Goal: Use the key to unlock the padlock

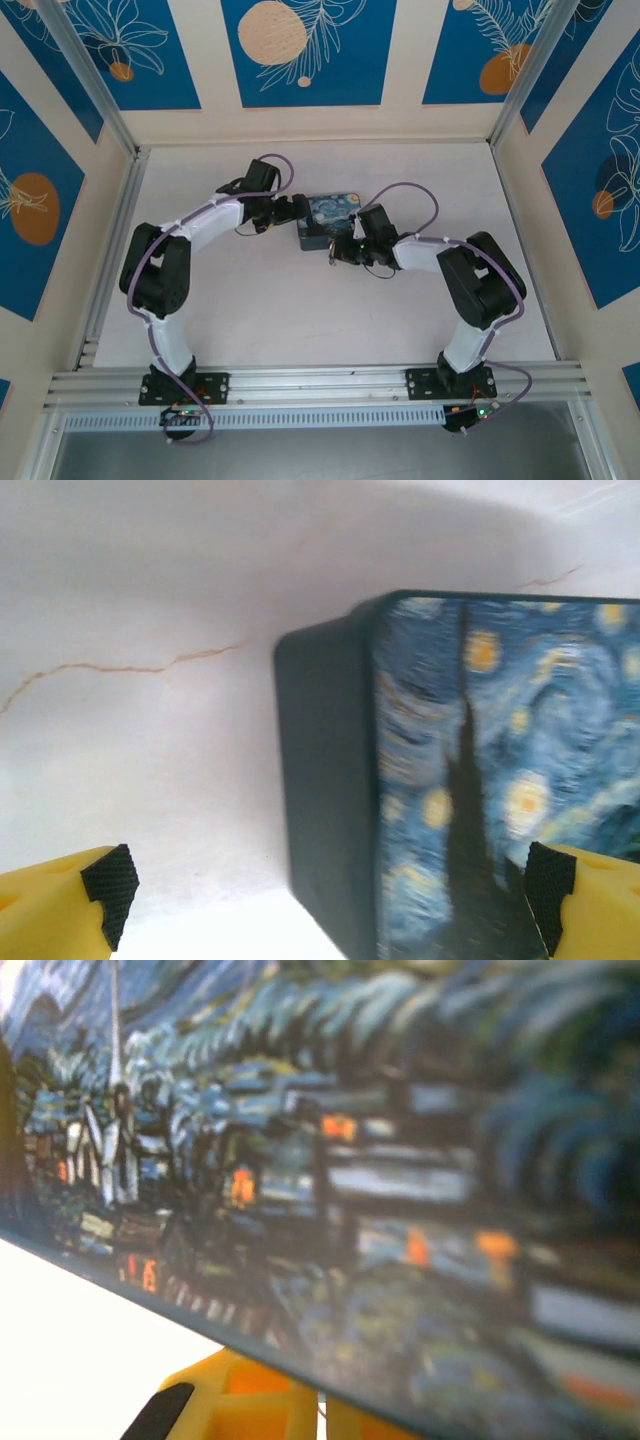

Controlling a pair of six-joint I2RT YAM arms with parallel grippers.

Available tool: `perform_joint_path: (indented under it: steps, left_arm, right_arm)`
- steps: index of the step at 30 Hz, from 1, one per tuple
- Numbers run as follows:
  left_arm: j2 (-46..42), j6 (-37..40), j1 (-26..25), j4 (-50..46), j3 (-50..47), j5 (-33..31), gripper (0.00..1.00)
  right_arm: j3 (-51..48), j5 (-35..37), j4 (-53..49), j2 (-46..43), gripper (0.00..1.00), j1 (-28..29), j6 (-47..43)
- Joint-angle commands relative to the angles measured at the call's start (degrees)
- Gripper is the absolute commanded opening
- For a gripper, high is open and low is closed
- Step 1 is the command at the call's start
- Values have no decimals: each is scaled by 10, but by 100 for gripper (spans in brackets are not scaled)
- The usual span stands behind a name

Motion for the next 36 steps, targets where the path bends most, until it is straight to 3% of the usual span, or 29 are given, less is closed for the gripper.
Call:
perform_joint_path:
  steps: [1, 15, 27, 36]
  left_arm:
    - [16, 24, 3, -21, -18, -18, 100]
    - [3, -20, -35, 30, -105, -12, 100]
    - [17, -58, -49, 51, -135, -15, 100]
    - [31, -66, -52, 43, -132, -16, 99]
  right_arm:
    - [-20, -14, -17, -16, 0, -8, 42]
    - [-69, -34, 46, -20, 0, -19, 193]
    - [-125, -22, 232, 11, 0, -13, 405]
    - [-117, 4, 262, 29, 0, -5, 438]
